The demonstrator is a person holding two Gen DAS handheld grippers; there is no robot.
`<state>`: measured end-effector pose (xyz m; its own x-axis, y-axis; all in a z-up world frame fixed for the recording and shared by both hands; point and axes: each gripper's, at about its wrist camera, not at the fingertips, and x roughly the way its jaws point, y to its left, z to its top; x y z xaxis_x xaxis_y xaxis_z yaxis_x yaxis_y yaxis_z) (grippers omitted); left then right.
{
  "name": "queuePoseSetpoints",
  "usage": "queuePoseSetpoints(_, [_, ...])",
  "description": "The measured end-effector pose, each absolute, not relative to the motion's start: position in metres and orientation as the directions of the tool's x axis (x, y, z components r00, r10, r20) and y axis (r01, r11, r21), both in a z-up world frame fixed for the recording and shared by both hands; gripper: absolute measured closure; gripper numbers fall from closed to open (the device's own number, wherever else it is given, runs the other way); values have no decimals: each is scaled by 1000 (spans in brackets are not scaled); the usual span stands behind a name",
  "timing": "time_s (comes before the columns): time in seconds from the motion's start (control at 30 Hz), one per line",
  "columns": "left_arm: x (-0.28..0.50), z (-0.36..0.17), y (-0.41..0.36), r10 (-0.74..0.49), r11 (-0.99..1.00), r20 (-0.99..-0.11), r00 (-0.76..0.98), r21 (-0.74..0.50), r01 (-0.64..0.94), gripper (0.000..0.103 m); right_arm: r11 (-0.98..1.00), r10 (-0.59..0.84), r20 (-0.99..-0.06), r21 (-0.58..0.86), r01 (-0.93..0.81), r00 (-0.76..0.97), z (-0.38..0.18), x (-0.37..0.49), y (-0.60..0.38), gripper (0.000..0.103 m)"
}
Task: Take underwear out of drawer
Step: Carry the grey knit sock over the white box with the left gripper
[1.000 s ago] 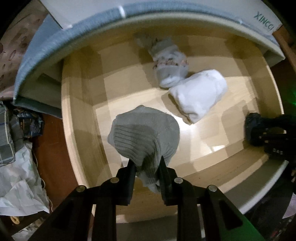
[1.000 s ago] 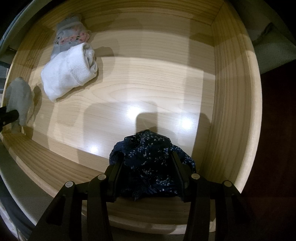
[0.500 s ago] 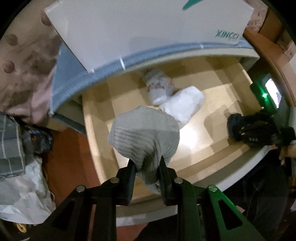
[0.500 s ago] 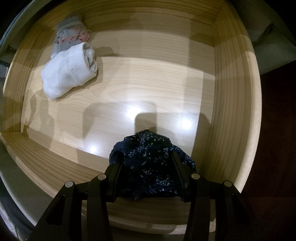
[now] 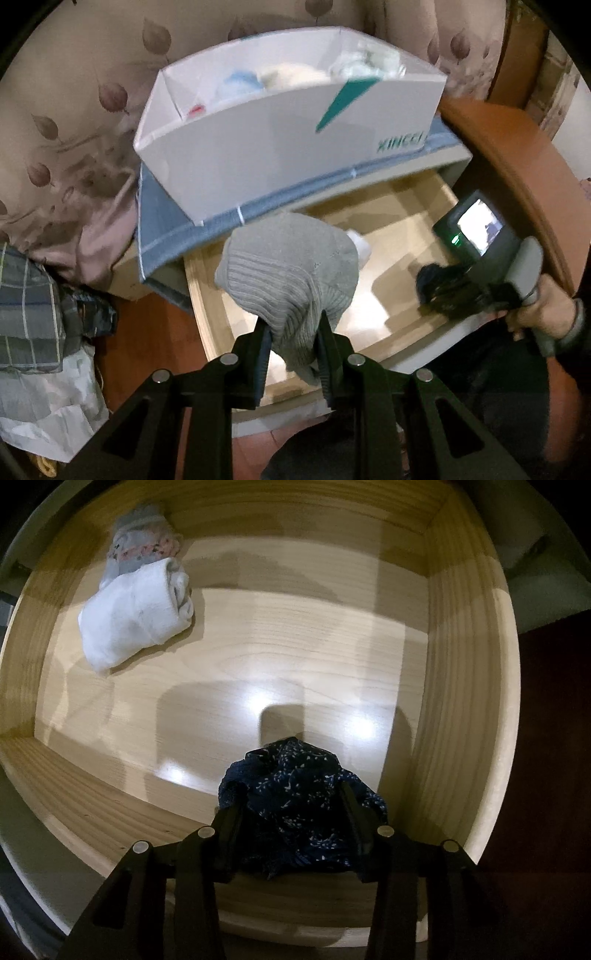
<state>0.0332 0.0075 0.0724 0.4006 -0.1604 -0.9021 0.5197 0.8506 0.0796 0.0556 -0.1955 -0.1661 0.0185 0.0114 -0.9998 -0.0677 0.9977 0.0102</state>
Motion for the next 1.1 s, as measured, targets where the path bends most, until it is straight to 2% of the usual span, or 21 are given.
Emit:
queuePoseSetpoints(0.23, [43,128,14,-236,862,-844,482,47,505,80,997,13,-1000,11,-73,21,-168,53,-194,63])
queuePoseSetpoints(0.57, [99,187,13,-227,906,-736,638,80,415,80,998,28,-999,26,-63,20,-166,55,-204,63])
queuePoseSetpoints(0.77, [150,175,2,-164,931,-758,631,92,353,80,998,44,-999,43,-49,21,-166,57,-212,63])
queuePoseSetpoints(1.1, [201,121,-23,-83,935,-822,564,131,328,80,996,85,-996,83,-40,26,-165,59,-221,62])
